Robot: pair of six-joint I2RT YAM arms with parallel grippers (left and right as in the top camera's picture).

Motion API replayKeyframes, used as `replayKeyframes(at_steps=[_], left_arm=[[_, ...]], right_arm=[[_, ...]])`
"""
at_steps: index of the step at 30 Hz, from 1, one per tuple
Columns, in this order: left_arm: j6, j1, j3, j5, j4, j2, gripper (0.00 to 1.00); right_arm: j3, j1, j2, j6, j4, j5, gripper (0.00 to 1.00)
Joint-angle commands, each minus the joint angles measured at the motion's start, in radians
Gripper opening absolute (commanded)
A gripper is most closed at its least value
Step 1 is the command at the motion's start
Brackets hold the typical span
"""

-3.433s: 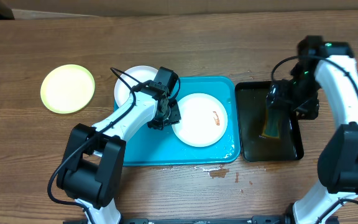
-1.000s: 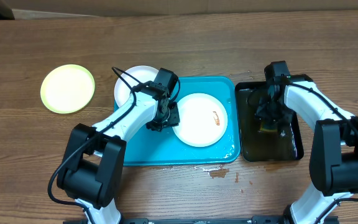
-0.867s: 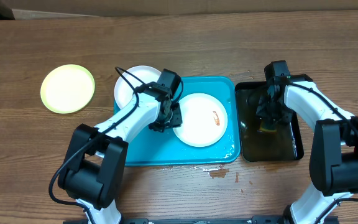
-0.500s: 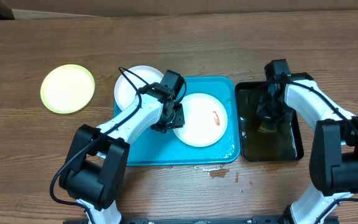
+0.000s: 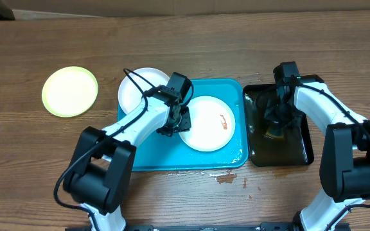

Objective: Clean dirty plates on tray and stack at the side
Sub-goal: 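Grasp the yellow-green sponge in the water tray with right gripper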

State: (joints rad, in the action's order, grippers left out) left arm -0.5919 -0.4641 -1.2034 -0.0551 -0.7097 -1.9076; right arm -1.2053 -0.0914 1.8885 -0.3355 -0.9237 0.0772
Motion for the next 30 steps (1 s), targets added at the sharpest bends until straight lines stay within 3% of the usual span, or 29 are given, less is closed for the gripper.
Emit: replayKeyframes(at_steps=[1,2,3,4,14,16,17,19,21,24,30], left_arm=[[0.019,-0.014,0.004,0.014,0.002,-0.036,0.36],[0.019,-0.013,0.004,0.013,0.001,-0.039,0.24],[0.020,-0.013,0.003,0.013,0.001,-0.039,0.11],[0.019,-0.013,0.000,0.013,0.000,-0.039,0.04],[-0.075,-0.005,-0.043,0.010,-0.079,-0.038,0.04],[-0.073,-0.005,-0.043,0.010,-0.075,-0.038,0.15],[-0.073,-0.005,-0.043,0.012,-0.071,-0.038,0.37],[-0.066,-0.002,-0.043,0.014,-0.059,-0.038,0.45],[-0.050,0.002,-0.043,0.013,-0.051,-0.038,0.37],[-0.050,0.009,-0.043,0.013,-0.050,-0.038,0.04],[-0.059,0.018,-0.043,0.013,-0.049,-0.038,0.04]], right_arm=[[-0.002,0.003,-0.021,0.002,0.009,-0.004,0.28],[0.003,0.003,-0.021,0.002,0.013,-0.004,0.19],[0.003,0.003,-0.021,0.002,0.015,-0.003,0.04],[0.003,0.003,-0.021,0.003,0.021,-0.004,0.04],[-0.059,-0.030,-0.021,0.218,0.020,-0.084,0.04],[-0.059,-0.044,-0.021,0.238,0.020,-0.080,0.04],[-0.059,-0.047,-0.021,0.240,0.021,-0.075,0.04],[-0.059,-0.047,-0.021,0.240,0.021,-0.055,0.04],[-0.060,-0.047,-0.021,0.240,0.020,-0.040,0.04],[-0.086,-0.047,-0.021,0.239,-0.010,-0.041,0.04],[-0.188,-0.047,-0.021,0.239,-0.126,0.005,0.04]])
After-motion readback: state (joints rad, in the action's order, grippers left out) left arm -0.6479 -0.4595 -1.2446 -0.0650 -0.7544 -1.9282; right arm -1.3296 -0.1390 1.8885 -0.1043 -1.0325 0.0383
